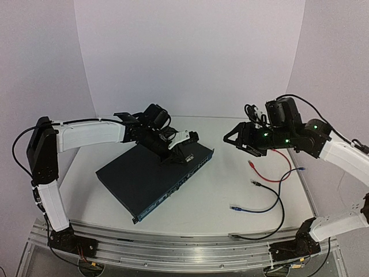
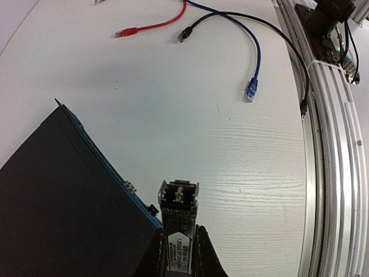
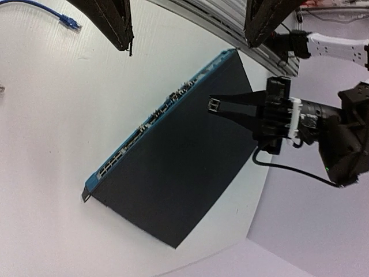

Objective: Insert the plug into the switch port

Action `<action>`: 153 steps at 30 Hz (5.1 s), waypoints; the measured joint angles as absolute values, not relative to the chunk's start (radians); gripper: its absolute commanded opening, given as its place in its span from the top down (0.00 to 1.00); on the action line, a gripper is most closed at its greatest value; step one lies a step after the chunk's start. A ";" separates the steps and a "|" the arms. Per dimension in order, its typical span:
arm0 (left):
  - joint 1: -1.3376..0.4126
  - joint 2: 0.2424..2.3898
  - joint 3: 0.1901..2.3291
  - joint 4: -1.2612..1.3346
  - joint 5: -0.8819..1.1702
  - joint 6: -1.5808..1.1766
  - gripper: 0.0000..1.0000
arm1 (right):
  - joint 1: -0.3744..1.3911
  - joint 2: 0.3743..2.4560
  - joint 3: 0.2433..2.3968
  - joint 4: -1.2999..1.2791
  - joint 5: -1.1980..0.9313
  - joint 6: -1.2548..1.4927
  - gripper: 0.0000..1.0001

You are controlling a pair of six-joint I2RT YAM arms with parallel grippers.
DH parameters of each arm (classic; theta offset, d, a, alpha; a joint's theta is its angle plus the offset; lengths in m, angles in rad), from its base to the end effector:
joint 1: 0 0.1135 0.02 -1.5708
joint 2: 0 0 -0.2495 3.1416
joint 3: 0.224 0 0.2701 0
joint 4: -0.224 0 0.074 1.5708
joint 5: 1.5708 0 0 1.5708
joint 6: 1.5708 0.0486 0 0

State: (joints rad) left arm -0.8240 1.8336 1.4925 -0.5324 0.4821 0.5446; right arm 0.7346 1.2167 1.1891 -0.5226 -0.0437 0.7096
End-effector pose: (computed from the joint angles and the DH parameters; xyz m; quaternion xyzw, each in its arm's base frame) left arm 0.2744 -0.3296 0.2331 0.6401 0.6556 -0.2684 0.2973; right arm 0.2233 0.2046 0.3362 -0.0216 0.8722 0.3371 0.3538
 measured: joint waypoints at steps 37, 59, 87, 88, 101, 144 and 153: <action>-0.883 1.877 1.773 -0.927 0.529 0.748 1.00 | 0.758 1.574 1.302 -0.364 -0.551 -0.251 0.52; -0.889 1.887 1.787 -0.948 0.545 0.720 1.00 | 0.760 1.602 1.303 -0.341 -0.565 -0.259 0.69; -0.897 1.729 1.545 -0.642 0.574 0.590 1.00 | 0.770 1.495 1.190 -0.191 -0.558 -0.174 1.00; -0.897 1.716 1.531 -0.625 0.581 0.585 1.00 | 0.771 1.486 1.183 -0.177 -0.564 -0.170 1.00; -0.903 1.679 1.501 -0.587 0.610 0.586 1.00 | 0.776 1.421 1.098 -0.068 -0.577 -0.142 1.00; -0.896 1.652 1.466 -0.581 0.599 0.557 0.00 | 0.774 1.341 1.022 -0.171 -0.493 -0.052 1.00; -0.895 1.515 1.233 -0.211 0.716 0.296 0.04 | 0.774 1.237 0.885 -0.003 -0.543 -0.075 1.00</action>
State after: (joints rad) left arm -0.8948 1.5152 1.2330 -0.2106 0.7164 0.2959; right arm 0.7738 1.2374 0.8852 -0.0029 -0.5433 -0.0747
